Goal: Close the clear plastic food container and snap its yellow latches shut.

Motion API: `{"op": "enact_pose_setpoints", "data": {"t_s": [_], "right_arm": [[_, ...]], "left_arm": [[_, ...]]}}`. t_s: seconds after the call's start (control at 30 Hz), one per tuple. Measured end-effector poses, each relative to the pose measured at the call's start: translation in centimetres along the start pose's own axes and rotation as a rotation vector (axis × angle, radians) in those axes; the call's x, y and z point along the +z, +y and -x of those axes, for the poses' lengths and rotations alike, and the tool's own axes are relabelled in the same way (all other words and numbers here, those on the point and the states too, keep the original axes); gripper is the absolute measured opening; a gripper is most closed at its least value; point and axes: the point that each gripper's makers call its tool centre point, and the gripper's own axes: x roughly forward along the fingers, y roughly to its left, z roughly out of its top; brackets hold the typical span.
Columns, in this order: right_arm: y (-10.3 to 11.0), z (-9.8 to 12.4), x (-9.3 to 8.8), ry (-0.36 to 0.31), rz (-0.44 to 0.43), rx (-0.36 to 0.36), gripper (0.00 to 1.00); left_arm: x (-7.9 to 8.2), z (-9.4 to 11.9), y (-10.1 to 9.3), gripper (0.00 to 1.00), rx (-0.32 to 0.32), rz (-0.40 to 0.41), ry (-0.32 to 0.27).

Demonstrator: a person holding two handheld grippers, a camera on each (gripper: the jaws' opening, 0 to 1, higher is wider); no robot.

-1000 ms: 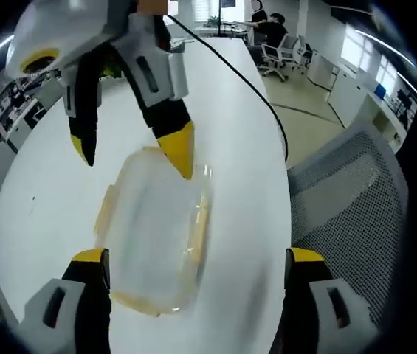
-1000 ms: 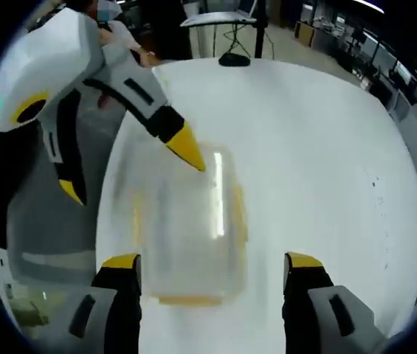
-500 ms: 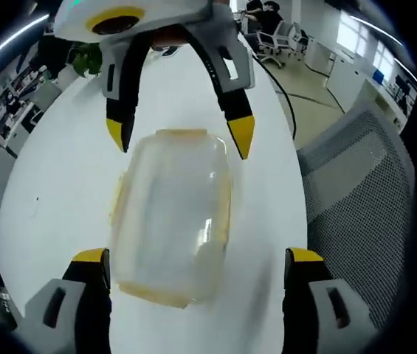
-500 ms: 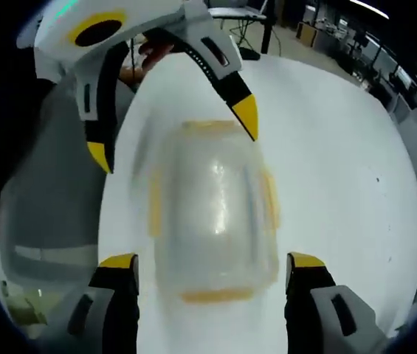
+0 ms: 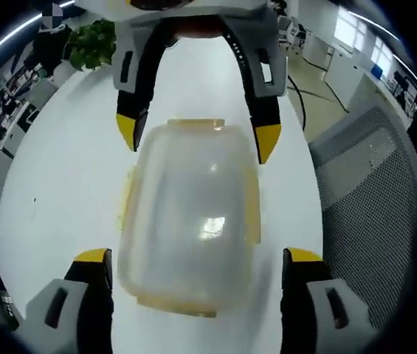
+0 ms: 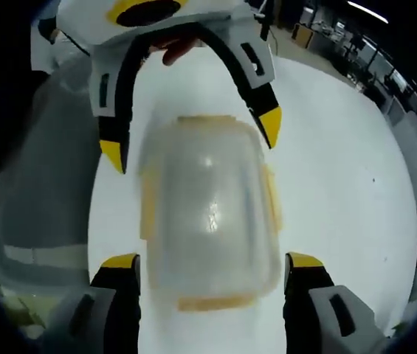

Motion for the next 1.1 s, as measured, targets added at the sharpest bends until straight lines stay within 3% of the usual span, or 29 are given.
{"op": "enact_pose_setpoints", "data": {"t_s": [0.23, 0.47, 0.63, 1.1], "right_arm": [[0.2, -0.5, 0.0, 0.006, 0.007, 0.015, 0.80], [0.0, -0.7, -0.1, 0.019, 0.013, 0.016, 0.79], [-0.1, -0.8, -0.1, 0.007, 0.010, 0.017, 0.78], [0.0, -0.9, 0.0, 0.019, -0.003, 0.002, 0.77]], "left_arm": [[-0.6, -0.9, -0.1, 0.93, -0.013, -0.022, 0.041], [-0.1, -1.4, 0.1, 0.92, -0.007, -0.026, 0.041], [-0.3, -1.6, 0.7, 0.86, 0.018, -0.063, 0.057], [-0.6, -1.8, 0.5, 0.85, 0.016, -0.072, 0.104]]}}
